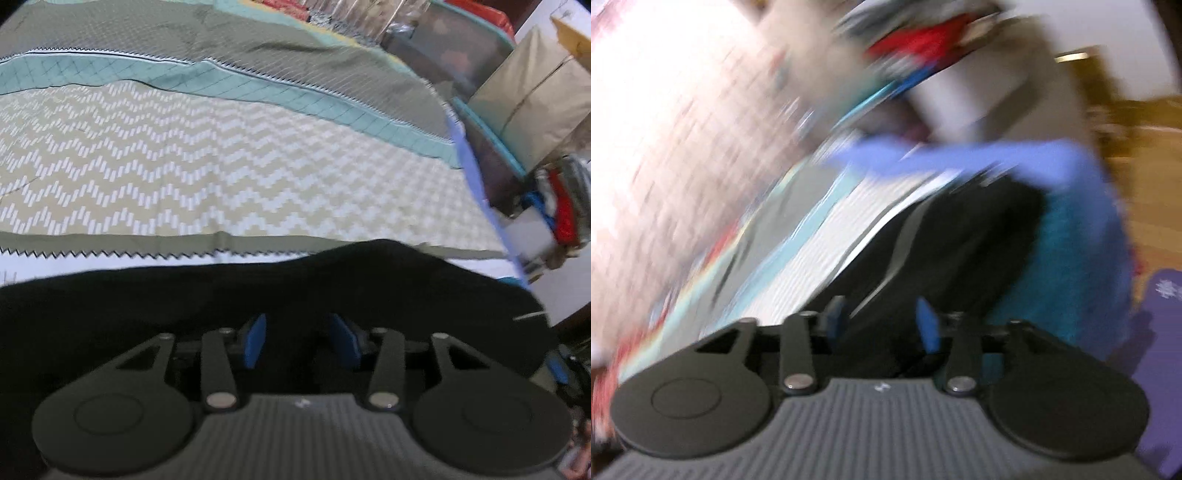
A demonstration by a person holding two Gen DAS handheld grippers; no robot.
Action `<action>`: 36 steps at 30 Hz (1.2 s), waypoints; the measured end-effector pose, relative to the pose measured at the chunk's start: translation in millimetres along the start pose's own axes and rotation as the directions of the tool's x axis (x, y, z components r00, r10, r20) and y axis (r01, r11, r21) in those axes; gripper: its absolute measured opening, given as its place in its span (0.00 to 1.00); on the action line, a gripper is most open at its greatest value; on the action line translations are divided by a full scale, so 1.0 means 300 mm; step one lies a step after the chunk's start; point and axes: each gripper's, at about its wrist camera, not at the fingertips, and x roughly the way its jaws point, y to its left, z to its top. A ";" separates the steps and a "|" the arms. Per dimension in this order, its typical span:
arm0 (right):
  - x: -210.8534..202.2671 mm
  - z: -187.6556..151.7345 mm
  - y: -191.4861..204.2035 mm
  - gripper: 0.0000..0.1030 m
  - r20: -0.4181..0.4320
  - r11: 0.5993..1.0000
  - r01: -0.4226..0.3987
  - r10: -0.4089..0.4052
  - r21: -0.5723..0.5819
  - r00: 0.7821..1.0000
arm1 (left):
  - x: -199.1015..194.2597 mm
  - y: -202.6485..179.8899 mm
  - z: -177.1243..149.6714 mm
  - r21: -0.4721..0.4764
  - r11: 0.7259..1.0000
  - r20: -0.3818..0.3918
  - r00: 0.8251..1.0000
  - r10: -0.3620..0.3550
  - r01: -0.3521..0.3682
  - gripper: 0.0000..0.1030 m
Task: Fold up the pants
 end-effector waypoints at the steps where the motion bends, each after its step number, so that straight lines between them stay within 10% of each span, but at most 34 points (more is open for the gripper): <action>1: 0.010 0.015 -0.036 0.54 0.017 1.000 0.014 -0.014 0.027 1.000 | 0.005 -0.016 -0.002 -0.009 1.000 -0.001 1.000 -0.013 0.013 0.43; 18: 0.111 0.124 -0.197 0.53 0.016 0.996 0.080 -0.080 0.026 0.997 | 0.079 -0.261 -0.063 0.066 0.993 -0.124 0.988 -0.090 0.099 0.48; 20: 0.136 0.146 -0.207 0.24 -0.030 0.997 0.067 -0.066 0.040 0.997 | 0.078 -0.256 -0.067 0.064 0.993 -0.125 0.988 -0.091 0.099 0.48; 26: 0.052 0.170 -0.039 0.16 0.011 0.989 -0.023 0.025 -0.147 1.000 | 0.045 -0.217 -0.070 0.025 0.996 -0.095 0.992 -0.080 0.083 0.48; 29: -0.008 0.117 0.145 0.16 -0.035 0.920 -0.137 0.134 -0.368 0.990 | 0.030 -0.198 -0.071 0.002 0.997 -0.080 0.994 -0.074 0.074 0.48; 36: -0.047 -0.278 0.445 0.17 -0.375 0.558 -0.411 0.184 -0.721 0.908 | -0.022 -0.145 -0.097 -0.032 0.998 -0.053 0.997 -0.064 0.063 0.48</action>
